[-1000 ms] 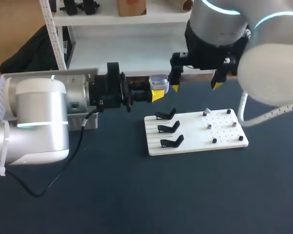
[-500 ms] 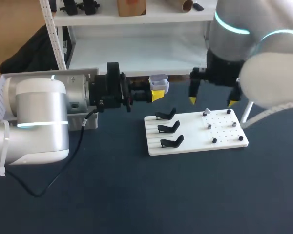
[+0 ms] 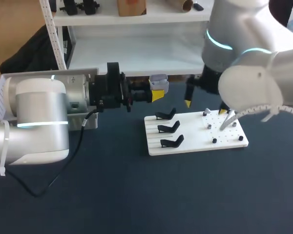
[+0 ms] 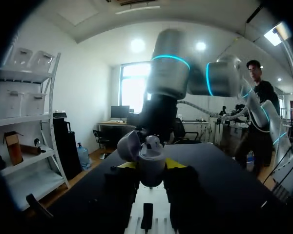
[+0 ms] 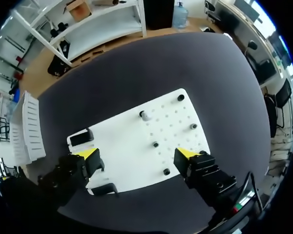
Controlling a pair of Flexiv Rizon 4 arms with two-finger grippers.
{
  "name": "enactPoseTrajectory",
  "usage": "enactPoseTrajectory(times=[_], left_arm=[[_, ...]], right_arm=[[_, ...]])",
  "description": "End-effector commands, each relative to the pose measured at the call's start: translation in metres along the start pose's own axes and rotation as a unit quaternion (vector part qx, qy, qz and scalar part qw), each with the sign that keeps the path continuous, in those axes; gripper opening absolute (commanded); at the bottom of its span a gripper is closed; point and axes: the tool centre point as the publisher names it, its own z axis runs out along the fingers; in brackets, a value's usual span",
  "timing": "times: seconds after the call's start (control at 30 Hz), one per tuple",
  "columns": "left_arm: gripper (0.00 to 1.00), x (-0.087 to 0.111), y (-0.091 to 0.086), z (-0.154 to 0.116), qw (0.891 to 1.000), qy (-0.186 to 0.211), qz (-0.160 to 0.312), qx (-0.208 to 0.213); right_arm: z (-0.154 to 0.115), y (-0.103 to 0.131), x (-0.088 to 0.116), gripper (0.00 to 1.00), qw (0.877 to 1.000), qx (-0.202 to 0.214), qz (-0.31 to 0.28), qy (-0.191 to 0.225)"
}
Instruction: Pick up each earbud case from the left stands, insert the matching earbuds, close the lid, and place the case in the box.
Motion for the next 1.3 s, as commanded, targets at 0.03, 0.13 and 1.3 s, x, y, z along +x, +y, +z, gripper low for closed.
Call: enactPoseTrajectory(times=[0.03, 0.13, 1.3], left_arm=[[0.0, 0.001, -0.001, 0.0, 1.0, -0.002, 0.001, -0.002], [0.0, 0.001, -0.001, 0.0, 1.0, -0.002, 0.001, -0.002], [0.0, 0.001, -0.001, 0.0, 1.0, -0.002, 0.001, -0.002]], right_arm=[[0.015, -0.009, -0.002, 1.0, 0.999, -0.015, 0.03, -0.015], [0.018, -0.014, -0.008, 1.0, 0.997, -0.042, 0.049, -0.036], [0.041, -0.007, -0.032, 0.49, 0.997, -0.064, 0.025, 0.019]])
